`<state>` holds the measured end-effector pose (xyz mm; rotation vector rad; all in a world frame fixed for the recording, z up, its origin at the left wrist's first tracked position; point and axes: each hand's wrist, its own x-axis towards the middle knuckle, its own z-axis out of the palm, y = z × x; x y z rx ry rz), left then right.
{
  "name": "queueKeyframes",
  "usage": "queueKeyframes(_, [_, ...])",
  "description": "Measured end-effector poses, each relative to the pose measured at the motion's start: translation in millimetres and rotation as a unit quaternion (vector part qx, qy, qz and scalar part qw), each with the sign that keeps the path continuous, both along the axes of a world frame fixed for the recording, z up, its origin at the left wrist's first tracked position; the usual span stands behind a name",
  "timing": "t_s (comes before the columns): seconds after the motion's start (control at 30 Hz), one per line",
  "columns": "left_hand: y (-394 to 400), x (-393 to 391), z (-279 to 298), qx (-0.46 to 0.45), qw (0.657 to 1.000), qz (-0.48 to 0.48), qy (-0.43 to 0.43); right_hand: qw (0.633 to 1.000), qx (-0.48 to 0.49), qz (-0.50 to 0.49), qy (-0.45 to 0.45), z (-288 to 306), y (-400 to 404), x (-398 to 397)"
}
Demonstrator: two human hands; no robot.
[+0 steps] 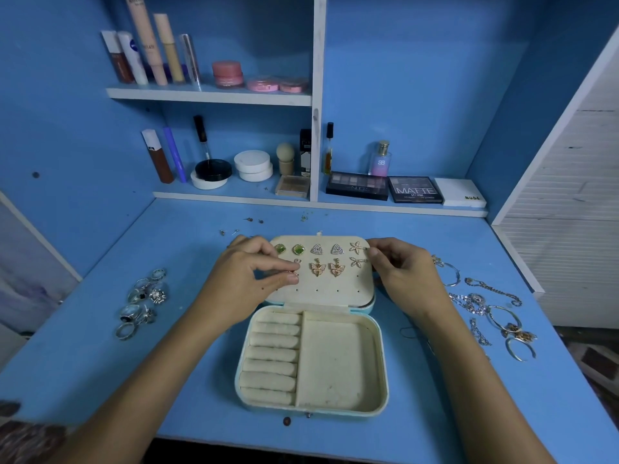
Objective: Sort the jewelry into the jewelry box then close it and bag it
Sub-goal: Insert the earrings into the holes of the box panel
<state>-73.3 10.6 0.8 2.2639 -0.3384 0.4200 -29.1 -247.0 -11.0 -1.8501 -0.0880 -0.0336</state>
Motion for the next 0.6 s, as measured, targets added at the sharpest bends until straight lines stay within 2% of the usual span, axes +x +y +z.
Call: queueKeyframes(0.6, [0.2, 5.3, -5.7, 0.069, 0.998, -0.005, 0.002, 1.0, -0.003, -0.001, 0.003, 4.0, 0.8, -3.2])
